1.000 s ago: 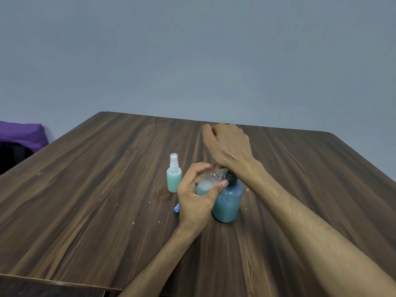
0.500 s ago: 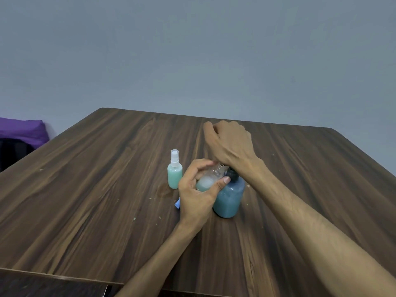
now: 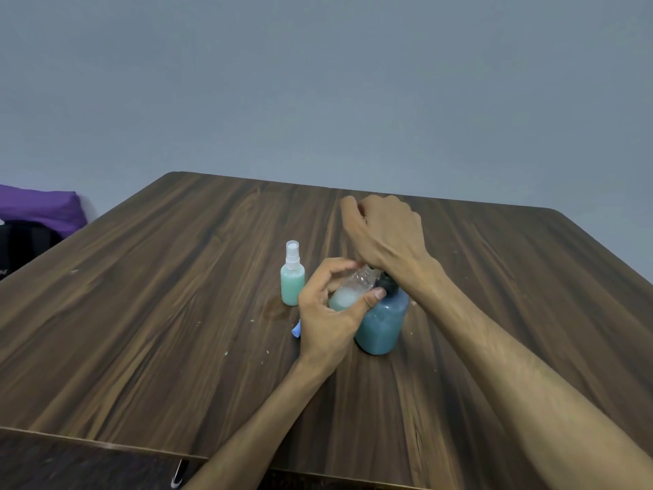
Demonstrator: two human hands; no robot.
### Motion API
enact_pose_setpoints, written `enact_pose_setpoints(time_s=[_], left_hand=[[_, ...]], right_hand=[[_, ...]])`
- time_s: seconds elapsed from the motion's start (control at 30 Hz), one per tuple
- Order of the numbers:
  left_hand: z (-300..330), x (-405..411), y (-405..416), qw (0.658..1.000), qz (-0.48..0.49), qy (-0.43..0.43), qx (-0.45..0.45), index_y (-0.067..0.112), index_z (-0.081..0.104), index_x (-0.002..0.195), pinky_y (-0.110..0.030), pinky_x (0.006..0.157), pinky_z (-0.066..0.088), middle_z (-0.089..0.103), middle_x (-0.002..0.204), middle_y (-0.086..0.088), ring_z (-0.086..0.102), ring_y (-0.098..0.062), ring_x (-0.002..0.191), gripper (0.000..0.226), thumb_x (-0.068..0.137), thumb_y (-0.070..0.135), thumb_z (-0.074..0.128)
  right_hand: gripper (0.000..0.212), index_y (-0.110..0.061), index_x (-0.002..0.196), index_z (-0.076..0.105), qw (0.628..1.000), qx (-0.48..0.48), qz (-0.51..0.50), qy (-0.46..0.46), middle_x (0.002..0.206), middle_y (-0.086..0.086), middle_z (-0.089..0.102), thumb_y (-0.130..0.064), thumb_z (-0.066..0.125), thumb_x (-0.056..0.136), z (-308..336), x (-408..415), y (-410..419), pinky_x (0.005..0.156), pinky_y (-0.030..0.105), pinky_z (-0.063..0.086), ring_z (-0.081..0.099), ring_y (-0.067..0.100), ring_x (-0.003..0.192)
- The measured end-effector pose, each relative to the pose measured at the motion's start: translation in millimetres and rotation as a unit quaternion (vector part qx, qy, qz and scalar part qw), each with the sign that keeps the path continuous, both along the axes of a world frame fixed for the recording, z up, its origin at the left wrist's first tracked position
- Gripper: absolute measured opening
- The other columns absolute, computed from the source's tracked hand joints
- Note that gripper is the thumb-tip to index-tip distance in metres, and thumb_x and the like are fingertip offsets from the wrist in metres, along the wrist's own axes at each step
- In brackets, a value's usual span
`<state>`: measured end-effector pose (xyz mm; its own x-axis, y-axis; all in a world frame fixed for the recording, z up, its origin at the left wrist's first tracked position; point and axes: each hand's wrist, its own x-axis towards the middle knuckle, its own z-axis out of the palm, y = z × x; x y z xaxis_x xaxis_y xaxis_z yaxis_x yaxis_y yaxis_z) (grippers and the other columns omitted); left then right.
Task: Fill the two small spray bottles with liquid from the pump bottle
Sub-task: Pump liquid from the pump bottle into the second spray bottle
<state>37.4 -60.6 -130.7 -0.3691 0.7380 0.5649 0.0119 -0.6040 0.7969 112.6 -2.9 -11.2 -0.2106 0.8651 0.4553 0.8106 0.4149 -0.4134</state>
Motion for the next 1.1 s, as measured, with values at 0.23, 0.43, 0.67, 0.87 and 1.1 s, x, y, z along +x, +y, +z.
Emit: enact_pose_setpoints(time_s=[0.23,0.43,0.67,0.87,1.1], left_hand=[[-0.2,-0.5,1.3,1.0,-0.004,-0.004,0.002,0.013,0.07,0.107,-0.044,0.089,0.062,0.076,0.103,0.004,0.075,-0.026,0.1,0.043,0.073,-0.002,0.091],[-2.0,-0.9,2.1,1.0,-0.001,-0.007,0.009,0.009,0.07,0.107,-0.035,0.088,0.061,0.076,0.103,0.003,0.076,-0.024,0.099,0.042,0.073,-0.003,0.091],[-0.1,0.1,0.3,1.0,-0.001,-0.007,0.014,0.01,0.07,0.106,-0.027,0.086,0.06,0.077,0.102,0.009,0.077,-0.017,0.097,0.041,0.073,-0.005,0.09],[-2.5,-1.0,-0.8,1.0,0.009,0.001,0.014,0.005,0.069,0.106,-0.025,0.084,0.06,0.077,0.101,0.011,0.077,-0.013,0.094,0.041,0.073,-0.006,0.089],[-1.2,-1.5,-0.5,1.0,0.006,0.007,0.013,0.008,0.069,0.107,-0.026,0.085,0.06,0.076,0.103,0.011,0.076,-0.014,0.097,0.041,0.073,-0.005,0.09]], right_hand=[[0.053,-0.012,0.054,0.034,1.0,-0.009,-0.005,0.008,0.05,0.001,0.04,-0.032,0.04,0.104,0.5,-0.6,3.5,0.057,0.036,0.028,0.035,0.021,0.051],[0.055,-0.013,0.053,0.035,1.0,0.01,-0.008,0.017,0.049,0.0,0.04,-0.033,0.039,0.104,0.2,0.0,4.7,0.057,0.036,0.03,0.036,0.02,0.05],[0.053,-0.015,0.053,0.03,0.999,0.025,-0.009,0.035,0.047,-0.003,0.034,-0.031,0.041,0.103,1.8,1.3,3.9,0.055,0.034,0.026,0.03,0.018,0.048],[0.054,-0.014,0.052,0.032,1.0,0.022,-0.008,0.006,0.048,-0.001,0.036,-0.031,0.041,0.103,2.2,-0.8,1.9,0.056,0.034,0.03,0.032,0.02,0.048],[0.054,-0.015,0.052,0.03,0.999,0.03,-0.013,0.016,0.046,-0.003,0.032,-0.03,0.043,0.102,0.1,0.8,3.0,0.055,0.034,0.027,0.028,0.018,0.047]])
